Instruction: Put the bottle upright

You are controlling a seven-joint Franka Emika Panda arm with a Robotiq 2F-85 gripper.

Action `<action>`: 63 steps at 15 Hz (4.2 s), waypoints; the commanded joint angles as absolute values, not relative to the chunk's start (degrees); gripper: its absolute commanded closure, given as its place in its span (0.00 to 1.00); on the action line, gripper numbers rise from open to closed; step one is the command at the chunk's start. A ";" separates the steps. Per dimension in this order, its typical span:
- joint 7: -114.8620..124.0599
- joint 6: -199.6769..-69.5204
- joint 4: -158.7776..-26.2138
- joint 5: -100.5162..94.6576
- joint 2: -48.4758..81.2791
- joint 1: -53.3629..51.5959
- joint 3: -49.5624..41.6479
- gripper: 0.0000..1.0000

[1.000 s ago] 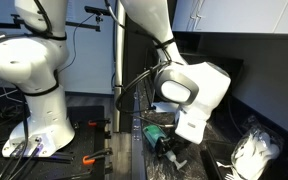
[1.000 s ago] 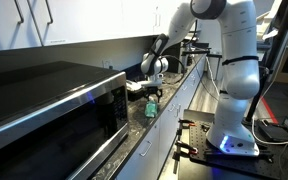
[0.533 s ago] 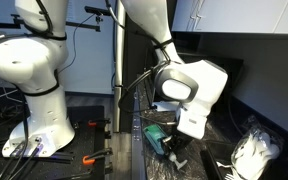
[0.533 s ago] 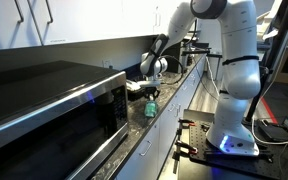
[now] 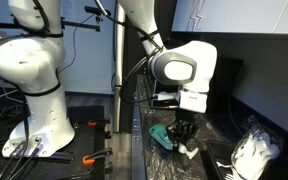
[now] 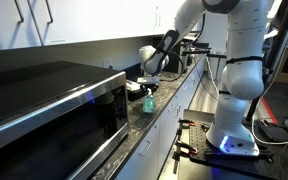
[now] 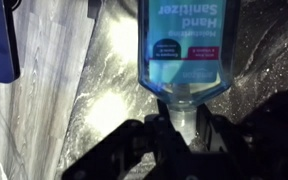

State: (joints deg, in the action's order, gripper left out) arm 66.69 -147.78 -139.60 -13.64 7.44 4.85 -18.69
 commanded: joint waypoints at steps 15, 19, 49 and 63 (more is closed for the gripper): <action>103.73 -123.41 -139.18 -49.11 -1.55 4.32 -5.06 0.70; 103.69 -123.41 -139.17 -49.11 -1.55 4.47 -5.13 0.92; 140.65 -95.72 -132.12 -81.17 17.80 -1.82 0.10 0.92; 149.64 -88.58 -131.88 -81.11 18.36 -2.50 1.62 0.92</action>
State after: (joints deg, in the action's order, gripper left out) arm 149.64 -91.14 -132.01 -80.63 19.93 -2.46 1.16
